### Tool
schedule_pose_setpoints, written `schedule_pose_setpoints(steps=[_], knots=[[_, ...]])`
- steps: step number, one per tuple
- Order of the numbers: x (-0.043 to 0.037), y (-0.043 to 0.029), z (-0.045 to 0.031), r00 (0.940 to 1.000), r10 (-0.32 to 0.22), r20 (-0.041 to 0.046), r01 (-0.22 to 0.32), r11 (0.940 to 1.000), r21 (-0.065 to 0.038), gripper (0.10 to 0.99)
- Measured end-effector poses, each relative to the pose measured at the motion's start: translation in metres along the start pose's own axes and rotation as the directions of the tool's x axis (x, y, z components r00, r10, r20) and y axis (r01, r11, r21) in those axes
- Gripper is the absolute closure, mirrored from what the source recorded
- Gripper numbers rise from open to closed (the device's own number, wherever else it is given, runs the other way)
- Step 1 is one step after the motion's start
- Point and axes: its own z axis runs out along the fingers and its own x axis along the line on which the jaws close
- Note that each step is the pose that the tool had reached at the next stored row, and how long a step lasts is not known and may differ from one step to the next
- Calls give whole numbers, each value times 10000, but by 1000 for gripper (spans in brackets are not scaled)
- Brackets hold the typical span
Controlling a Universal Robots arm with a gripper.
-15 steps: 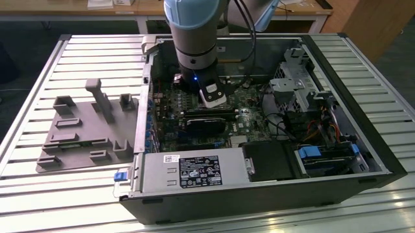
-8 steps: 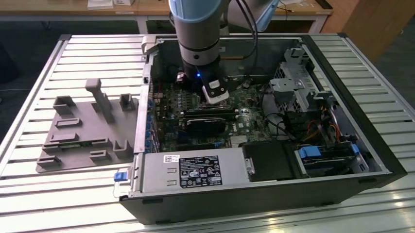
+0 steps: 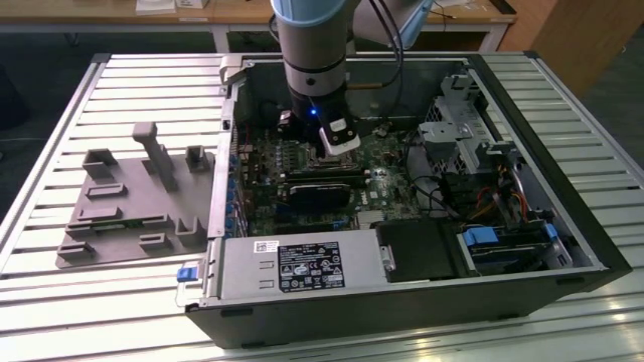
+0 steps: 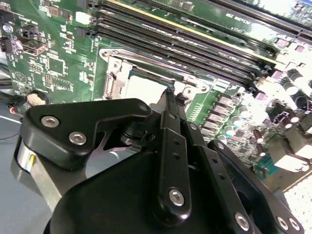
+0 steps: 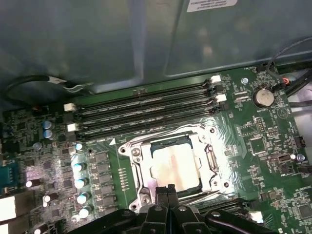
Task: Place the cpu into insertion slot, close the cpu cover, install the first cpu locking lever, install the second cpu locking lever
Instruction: 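Install the second cpu locking lever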
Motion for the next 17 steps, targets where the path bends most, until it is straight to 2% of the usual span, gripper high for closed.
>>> schedule_pose_setpoints(steps=[7,13,17], knots=[[-62,93,26,10000,30,76,-32,9996,279,984],[-84,219,56,9999,13,118,-18,9990,455,984],[-117,275,72,9999,9,147,-18,9984,569,984]])
